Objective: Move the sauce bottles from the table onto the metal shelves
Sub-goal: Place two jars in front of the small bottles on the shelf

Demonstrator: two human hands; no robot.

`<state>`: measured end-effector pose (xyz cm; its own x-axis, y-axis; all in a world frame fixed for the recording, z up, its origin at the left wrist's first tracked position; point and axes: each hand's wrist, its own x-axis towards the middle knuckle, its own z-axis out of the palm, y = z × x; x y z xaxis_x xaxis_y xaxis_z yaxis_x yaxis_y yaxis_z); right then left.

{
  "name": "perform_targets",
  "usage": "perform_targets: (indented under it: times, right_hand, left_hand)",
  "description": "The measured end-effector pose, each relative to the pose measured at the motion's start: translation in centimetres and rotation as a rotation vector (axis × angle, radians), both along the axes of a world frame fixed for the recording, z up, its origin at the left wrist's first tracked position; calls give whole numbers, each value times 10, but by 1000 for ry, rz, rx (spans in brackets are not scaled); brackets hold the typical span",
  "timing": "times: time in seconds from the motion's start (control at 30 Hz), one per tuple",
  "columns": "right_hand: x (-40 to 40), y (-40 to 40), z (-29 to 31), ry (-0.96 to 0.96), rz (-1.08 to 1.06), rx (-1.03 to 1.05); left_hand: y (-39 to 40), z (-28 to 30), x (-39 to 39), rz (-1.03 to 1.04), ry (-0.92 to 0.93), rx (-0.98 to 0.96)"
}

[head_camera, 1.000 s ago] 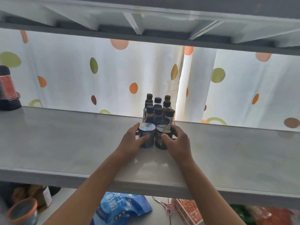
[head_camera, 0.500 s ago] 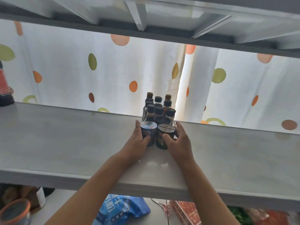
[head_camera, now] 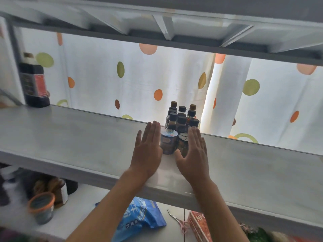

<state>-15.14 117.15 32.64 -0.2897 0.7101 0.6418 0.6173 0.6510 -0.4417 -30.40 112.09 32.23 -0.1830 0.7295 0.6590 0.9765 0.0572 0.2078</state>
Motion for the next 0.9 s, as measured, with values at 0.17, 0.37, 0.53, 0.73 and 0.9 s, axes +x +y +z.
perform_targets:
  times: [0.17,0.37,0.53,0.73,0.9]
  right_hand:
    - [-4,-17,6,106,106,101]
    - [-6,-49,-2,7,401,117]
    - [-7,-106,-31,-71,686,109]
    - [-20,-194,-58,-77,907,86]
    - [-19,-274,-64,-214,1142,81]
  left_hand:
    - [-43,-22,15,187,37,31]
    - [-111,-51,41,347,-1,-95]
    - [-170,-65,66,584,21,-98]
    - [-255,-64,80,832,-25,-256]
    - [-344,-51,105,1077,-100,-385]
